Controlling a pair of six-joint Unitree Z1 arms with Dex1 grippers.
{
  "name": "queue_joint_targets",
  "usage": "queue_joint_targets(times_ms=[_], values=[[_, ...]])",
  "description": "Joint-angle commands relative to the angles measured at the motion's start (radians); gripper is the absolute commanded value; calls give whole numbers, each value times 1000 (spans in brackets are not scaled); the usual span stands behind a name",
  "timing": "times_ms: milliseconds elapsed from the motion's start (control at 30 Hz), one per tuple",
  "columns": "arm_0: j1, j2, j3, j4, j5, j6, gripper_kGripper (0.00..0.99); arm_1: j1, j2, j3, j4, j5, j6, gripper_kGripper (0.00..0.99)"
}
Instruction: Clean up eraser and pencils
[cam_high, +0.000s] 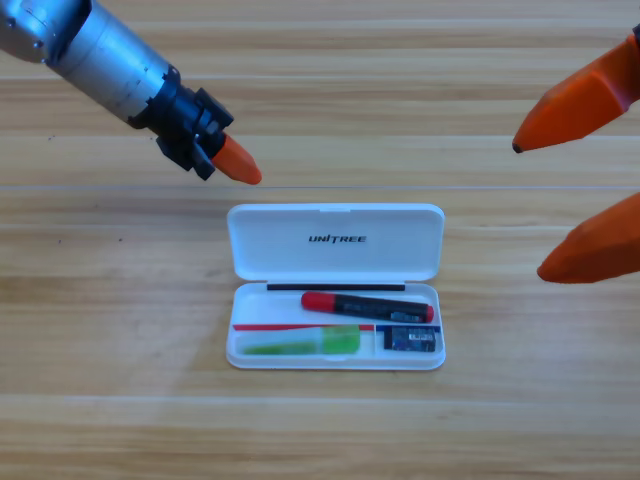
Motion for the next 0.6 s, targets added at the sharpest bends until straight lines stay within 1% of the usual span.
queue_joint_targets(times_ms=[33, 333, 600], values=[[-44, 47, 35, -21, -2, 10, 0, -12, 27, 35, -40, 14, 14, 976], [-86, 50, 41, -15, -2, 18, 0, -12, 30, 38, -40, 14, 14, 976], [-105, 38, 56, -8, -4, 18, 0, -12, 30, 38, -40, 12, 14, 976]])
